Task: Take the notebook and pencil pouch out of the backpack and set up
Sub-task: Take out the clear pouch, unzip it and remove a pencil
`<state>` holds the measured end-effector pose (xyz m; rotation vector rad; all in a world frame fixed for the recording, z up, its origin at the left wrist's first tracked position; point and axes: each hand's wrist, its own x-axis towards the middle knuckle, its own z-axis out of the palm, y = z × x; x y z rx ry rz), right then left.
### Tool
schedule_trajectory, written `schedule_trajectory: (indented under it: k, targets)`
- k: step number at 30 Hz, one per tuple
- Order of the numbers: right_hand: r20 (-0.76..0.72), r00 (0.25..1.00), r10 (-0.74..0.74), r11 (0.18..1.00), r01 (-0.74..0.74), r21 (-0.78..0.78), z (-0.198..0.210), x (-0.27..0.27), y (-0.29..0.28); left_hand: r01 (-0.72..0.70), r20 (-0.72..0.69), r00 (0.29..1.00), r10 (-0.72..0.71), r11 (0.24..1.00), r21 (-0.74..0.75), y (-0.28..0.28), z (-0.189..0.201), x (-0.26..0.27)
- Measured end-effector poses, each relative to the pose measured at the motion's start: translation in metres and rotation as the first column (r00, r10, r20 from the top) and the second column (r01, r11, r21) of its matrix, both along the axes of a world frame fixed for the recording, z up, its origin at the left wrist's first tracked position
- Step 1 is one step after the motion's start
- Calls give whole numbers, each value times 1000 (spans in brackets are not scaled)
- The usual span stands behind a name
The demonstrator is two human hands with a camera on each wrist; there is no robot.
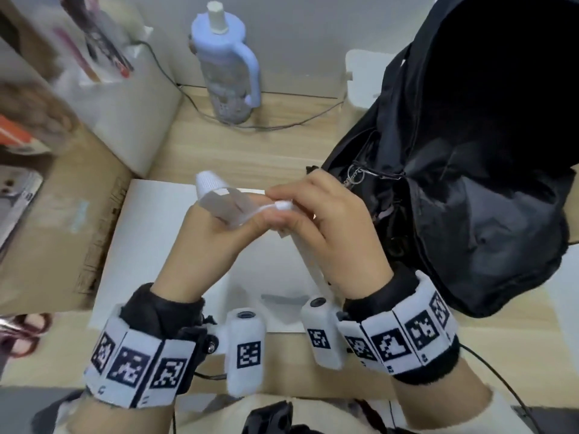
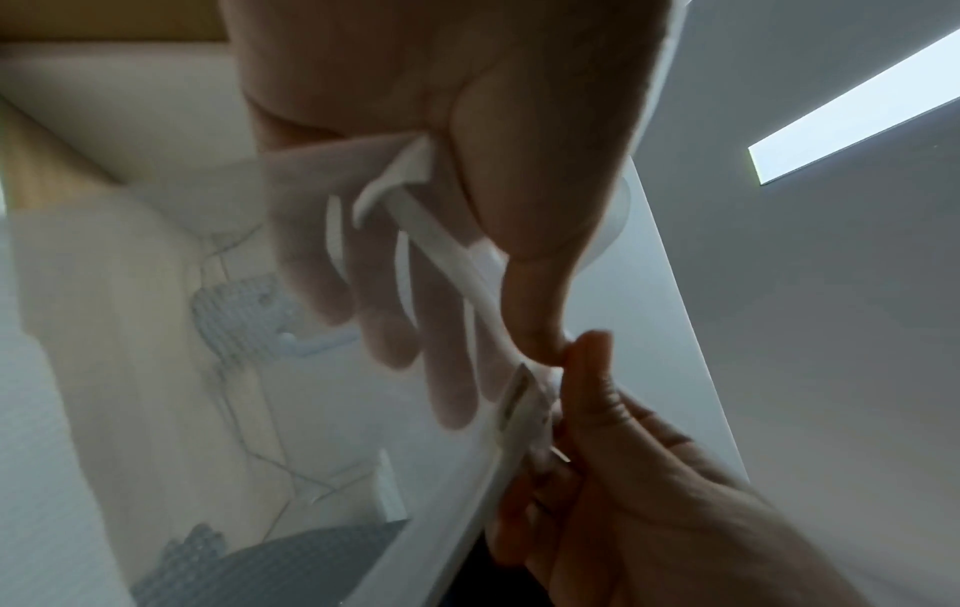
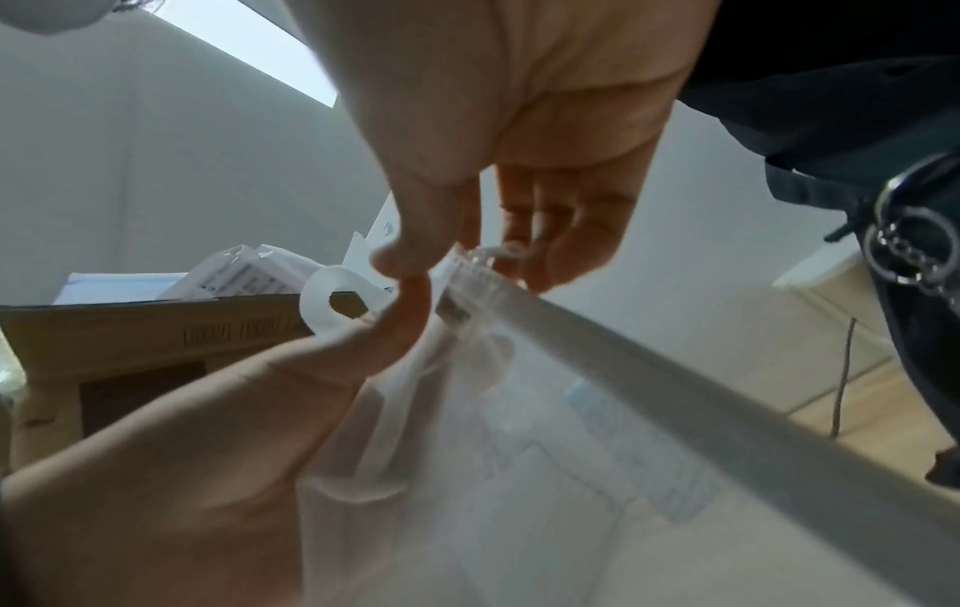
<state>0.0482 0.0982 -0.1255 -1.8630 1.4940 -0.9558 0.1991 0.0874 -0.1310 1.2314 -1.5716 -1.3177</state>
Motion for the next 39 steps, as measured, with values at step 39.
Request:
schedule_trajectory:
  k: [39]
  targets:
    - [360, 894, -265, 956, 293, -25, -20, 10, 8, 536, -316, 839, -443, 571, 622, 12, -61, 36]
